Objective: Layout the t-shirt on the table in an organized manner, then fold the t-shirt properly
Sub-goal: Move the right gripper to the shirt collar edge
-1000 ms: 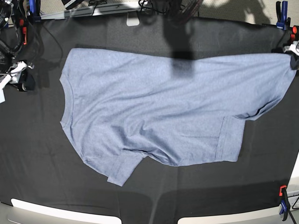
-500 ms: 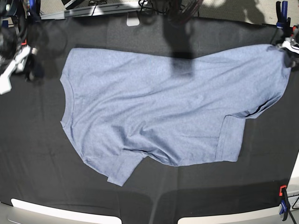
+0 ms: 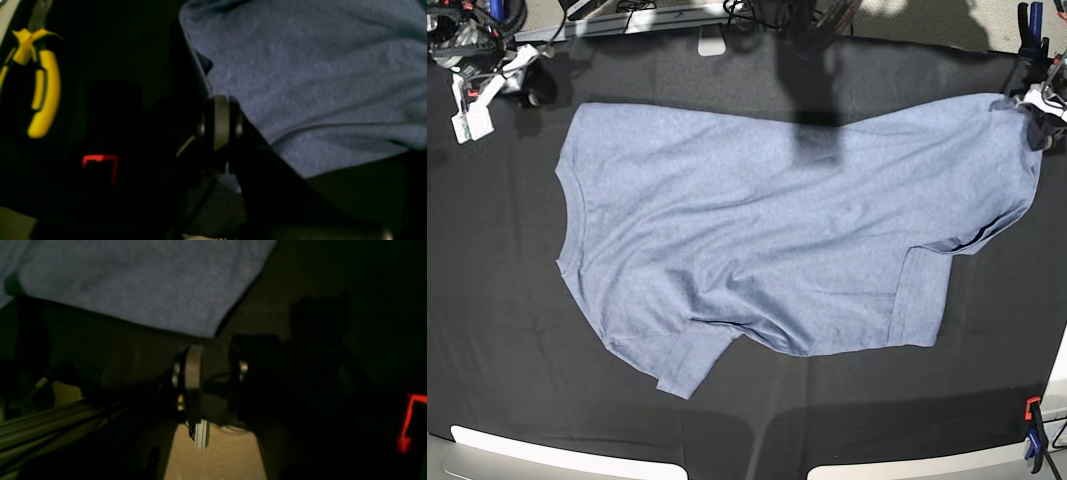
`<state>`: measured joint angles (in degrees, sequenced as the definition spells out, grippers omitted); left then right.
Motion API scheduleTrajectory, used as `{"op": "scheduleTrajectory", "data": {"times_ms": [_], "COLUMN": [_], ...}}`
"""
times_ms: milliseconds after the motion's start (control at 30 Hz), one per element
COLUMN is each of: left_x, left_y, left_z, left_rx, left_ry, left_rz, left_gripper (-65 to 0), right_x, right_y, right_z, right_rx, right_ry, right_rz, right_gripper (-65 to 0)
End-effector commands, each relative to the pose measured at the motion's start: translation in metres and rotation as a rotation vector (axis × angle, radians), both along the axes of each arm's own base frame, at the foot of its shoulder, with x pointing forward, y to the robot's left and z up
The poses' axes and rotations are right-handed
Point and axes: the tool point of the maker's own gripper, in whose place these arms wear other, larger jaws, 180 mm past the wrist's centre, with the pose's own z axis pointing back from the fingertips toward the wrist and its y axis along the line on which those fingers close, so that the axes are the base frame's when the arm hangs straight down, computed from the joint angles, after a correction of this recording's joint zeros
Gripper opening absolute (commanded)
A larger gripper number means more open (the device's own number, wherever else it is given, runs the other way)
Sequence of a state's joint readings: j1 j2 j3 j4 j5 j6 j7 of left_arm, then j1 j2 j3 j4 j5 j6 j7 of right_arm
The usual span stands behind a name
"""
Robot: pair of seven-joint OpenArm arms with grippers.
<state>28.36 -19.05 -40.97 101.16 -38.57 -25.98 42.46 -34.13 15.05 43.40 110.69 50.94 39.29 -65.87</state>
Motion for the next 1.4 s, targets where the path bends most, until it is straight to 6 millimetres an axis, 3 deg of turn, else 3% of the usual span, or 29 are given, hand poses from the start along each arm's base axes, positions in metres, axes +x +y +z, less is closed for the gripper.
{"op": "scheduleTrajectory", "data": {"times_ms": [0,200,367,667,800,1067,1167,1300,1367], "left_x": [0.007,0.013,0.013,0.013,0.013,0.013,0.013,0.013,0.013], "left_y": [0.004,0.004,0.004,0.004,0.004,0.004,0.004,0.004,0.004], "left_z": [0.014,0.018,0.017,0.017,0.017,0.017,0.017,0.017,0.017], "left_rx": [0.019,0.023,0.023,0.023,0.023,0.023,0.023,0.023,0.023], "left_ry": [-0.046,-0.065,-0.064,-0.064,-0.064,-0.064,-0.063,-0.064,-0.064], "left_rz": [-0.012,-0.011,-0.012,-0.012,-0.011,-0.012,-0.012,-0.012,-0.013], "left_gripper": [-65.0,-65.0,-65.0,-65.0,-65.0,-65.0,-65.0,-65.0,-65.0], "right_x": [0.004,0.002,0.003,0.004,0.017,0.038,0.043,0.058,0.069], "right_y": [-0.001,0.012,0.033,0.019,0.017,0.050,0.060,0.064,0.062], "right_z": [0.008,-0.007,-0.022,-0.033,-0.030,-0.041,-0.042,-0.034,-0.027], "right_rx": [-0.015,-0.041,-0.068,-0.095,-0.086,0.013,0.035,0.024,0.022], "right_ry": [-0.031,0.020,0.042,0.109,0.078,0.089,0.089,0.006,-0.045], "right_rz": [0.020,0.078,0.157,-0.009,-0.034,-0.043,-0.050,-0.020,-0.029], "right_gripper": [-51.3,-51.2,-37.0,-36.8,-36.8,-37.1,-44.2,-64.3,-65.0]}}
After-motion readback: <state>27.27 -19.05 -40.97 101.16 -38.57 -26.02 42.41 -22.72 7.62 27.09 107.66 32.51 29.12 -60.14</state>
